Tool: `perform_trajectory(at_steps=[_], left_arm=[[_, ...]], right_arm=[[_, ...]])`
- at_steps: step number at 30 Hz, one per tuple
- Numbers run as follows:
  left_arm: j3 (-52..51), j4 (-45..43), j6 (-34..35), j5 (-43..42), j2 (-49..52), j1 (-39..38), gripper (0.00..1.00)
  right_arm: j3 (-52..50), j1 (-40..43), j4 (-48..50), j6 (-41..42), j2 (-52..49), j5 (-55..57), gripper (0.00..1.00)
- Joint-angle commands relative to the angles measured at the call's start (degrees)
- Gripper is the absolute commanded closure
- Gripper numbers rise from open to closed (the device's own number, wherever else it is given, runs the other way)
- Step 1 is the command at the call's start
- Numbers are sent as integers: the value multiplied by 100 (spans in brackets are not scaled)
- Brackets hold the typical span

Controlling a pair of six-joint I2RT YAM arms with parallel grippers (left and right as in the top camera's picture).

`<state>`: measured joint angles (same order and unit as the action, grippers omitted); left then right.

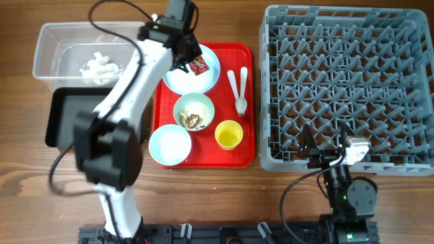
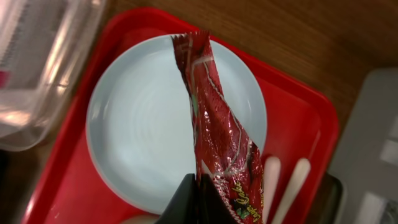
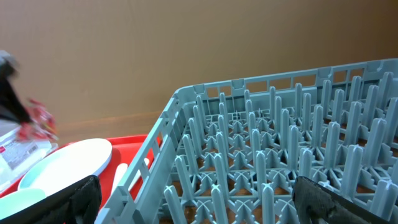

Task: Sort waste into correct bins and load items into the dishwasher rack
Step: 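Return the left gripper to the plate and grasp the red wrapper, then move the red wrapper left and drop it onto the black tray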

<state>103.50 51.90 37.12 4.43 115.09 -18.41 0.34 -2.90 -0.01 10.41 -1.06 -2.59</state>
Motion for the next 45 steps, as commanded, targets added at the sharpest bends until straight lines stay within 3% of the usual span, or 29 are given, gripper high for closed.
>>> perform_trajectory(at_steps=[1,4,10,15,23,37,39,43,45], left_arm=[[0,422,-66,17,-730,46,96],[0,1034,168,278,-1128,153,96],[-2,2994,2498,1797,-1825,831,96],[-31,3598,2809,1856,-1974,1585,96],[-1045,2940,2785,1504,-1967,2446,96],[-3434,529,2765,1272,-1963,3088,93],[-3591,323,2765,1276,-1963,3108,85],[-3692,177,2763,1276,-1963,3108,57],[-3692,155,2761,1279,-1963,3108,49]], right_arm=[[-4,13,11,50,26,-72,0],[-4,13,11,50,26,-72,0],[-4,13,11,50,26,-72,0],[-4,13,11,50,26,-72,0],[-4,13,11,48,26,-72,0],[-4,13,11,48,26,-72,0],[-4,13,11,48,26,-72,0],[-4,13,11,48,26,-72,0],[-4,13,11,50,26,-72,0]])
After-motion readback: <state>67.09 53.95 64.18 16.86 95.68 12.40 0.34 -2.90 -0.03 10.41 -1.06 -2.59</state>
